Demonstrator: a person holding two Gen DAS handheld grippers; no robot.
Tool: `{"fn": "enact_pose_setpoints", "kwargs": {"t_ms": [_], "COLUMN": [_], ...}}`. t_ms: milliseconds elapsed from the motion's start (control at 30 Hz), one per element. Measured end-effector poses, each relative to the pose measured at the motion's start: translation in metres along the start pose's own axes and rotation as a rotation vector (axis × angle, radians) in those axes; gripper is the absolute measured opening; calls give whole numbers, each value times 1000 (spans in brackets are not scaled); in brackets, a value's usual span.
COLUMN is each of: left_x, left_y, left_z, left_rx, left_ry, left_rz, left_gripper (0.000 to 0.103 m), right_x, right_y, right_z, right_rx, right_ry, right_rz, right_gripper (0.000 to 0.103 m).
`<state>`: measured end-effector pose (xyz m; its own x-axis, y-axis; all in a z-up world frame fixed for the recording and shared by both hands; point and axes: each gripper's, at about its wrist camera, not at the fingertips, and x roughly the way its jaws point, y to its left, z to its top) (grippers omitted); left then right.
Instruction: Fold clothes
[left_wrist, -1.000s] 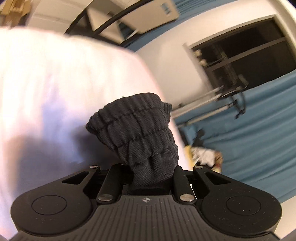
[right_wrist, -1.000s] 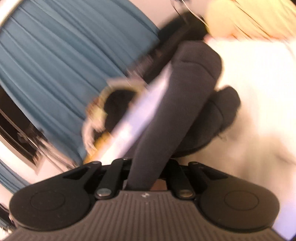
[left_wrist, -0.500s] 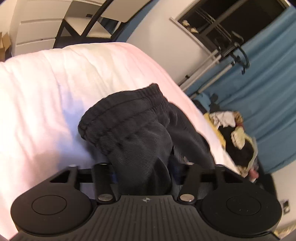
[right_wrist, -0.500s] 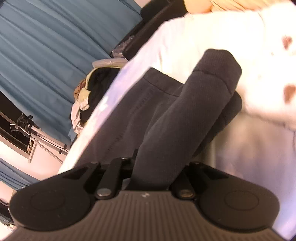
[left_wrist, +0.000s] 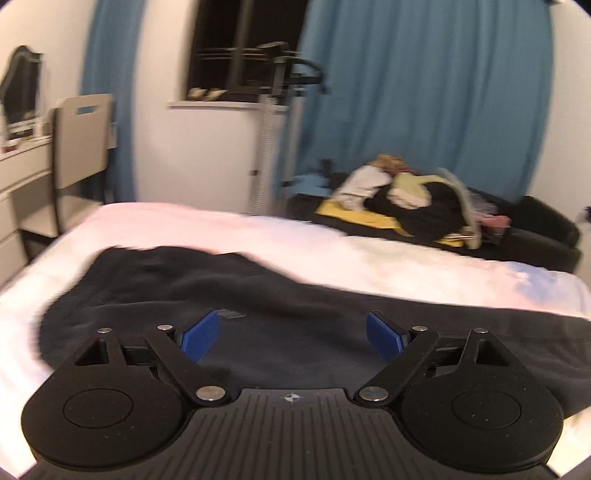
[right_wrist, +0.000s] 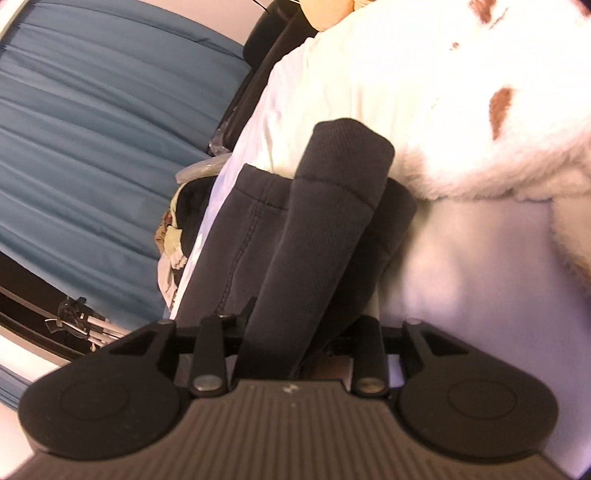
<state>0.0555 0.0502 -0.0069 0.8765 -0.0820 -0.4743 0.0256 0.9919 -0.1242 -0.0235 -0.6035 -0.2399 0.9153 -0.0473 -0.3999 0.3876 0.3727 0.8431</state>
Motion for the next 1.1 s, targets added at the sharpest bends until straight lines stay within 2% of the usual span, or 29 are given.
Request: {"fn": "enact_pose_setpoints", "kwargs": {"t_ms": [100, 233, 333, 500, 700, 767, 800, 833, 1000, 1100], "left_x": [19, 53, 80, 108, 137, 136, 136, 135, 119, 99], "left_y": [-41, -97, -127, -151, -155, -152, -152, -150, -142, -129], "left_z": [-2, -21, -43, -78, -118, -120, -119, -119, -108, -92], "left_rx": [-5, 42, 99, 177, 253, 242, 237, 234, 186, 122], "left_ry": [4, 35, 80, 163, 223, 219, 221, 223, 218, 165], "left_rz": [-82, -153, -179, -206, -170, -176, -179, -182, -194, -214], "left_gripper": [89, 89, 89, 89, 91, 91, 91, 91, 91, 91], "right_x": [1, 4, 8, 14, 18, 19, 19, 18, 2, -8], "right_y": [-4, -8, -10, -9, -7, -3, 1, 6, 54, 101], "right_z": [-2, -3, -5, -6, -5, -4, -3, -2, -3, -13], "right_rx": [-27, -59, -84, -122, -156, -184, -205, -233, -398, -534], "right_ry": [-2, -12, -25, -54, -72, -78, -85, -93, -161, -205], "right_rz": [4, 11, 19, 10, 34, 24, 9, -3, -13, -1], "right_gripper": [35, 35, 35, 35, 42, 36, 21, 15, 10, 9]}}
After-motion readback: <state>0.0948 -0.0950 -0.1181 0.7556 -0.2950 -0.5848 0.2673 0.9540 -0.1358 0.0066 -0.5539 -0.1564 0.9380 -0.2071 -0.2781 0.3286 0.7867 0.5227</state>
